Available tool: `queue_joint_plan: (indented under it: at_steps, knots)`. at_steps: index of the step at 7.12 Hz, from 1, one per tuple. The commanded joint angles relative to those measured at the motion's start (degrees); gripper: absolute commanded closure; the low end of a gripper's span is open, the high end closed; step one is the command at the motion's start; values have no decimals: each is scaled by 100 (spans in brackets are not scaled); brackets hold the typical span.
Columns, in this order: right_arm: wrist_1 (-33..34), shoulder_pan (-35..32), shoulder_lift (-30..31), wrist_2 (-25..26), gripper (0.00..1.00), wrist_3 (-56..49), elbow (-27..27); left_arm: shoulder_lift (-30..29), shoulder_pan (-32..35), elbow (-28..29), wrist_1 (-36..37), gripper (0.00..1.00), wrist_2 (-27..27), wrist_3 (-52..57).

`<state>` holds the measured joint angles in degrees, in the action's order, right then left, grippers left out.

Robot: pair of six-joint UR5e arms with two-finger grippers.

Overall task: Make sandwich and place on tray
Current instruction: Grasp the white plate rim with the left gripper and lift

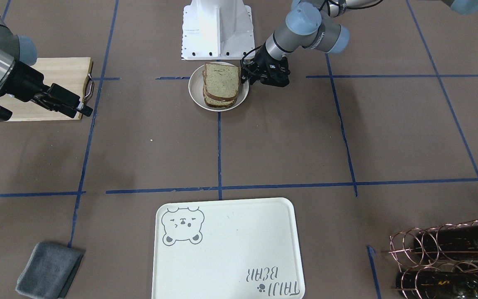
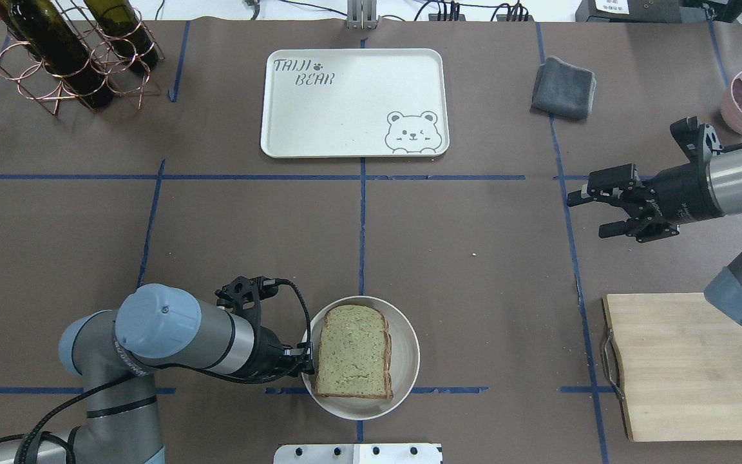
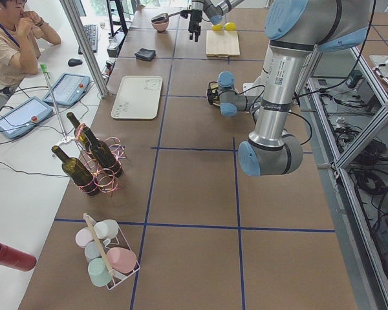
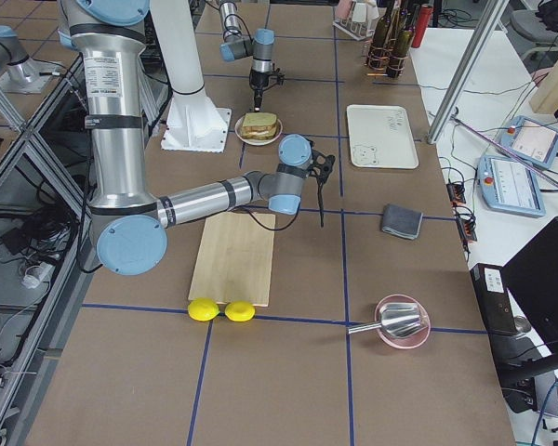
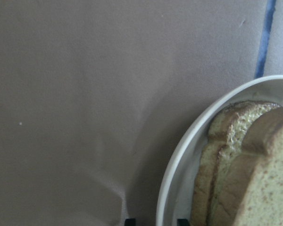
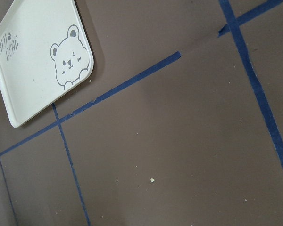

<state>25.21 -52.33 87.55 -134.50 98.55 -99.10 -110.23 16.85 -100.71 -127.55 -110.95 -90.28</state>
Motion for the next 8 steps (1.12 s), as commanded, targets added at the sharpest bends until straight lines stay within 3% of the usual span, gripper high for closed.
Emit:
queue_joint_plan:
  at_steps: [1, 3, 4, 5, 8]
  knots:
    - [-16, 4, 43, 3, 0, -3, -4, -103, -50, 113, -7, 63, 3, 1]
    - [-24, 4, 69, 3, 0, -3, -4, -209, -50, 236, -7, 69, 3, 1]
    - [-24, 4, 78, 3, 0, -3, -13, -227, -50, 245, -7, 81, 3, 1]
    - [-24, 4, 78, 3, 0, -3, -13, -244, -50, 176, -15, 100, -14, -8]
    - [-24, -5, 87, 3, 0, -3, -13, -463, 185, 8, -147, 100, -15, -1138]
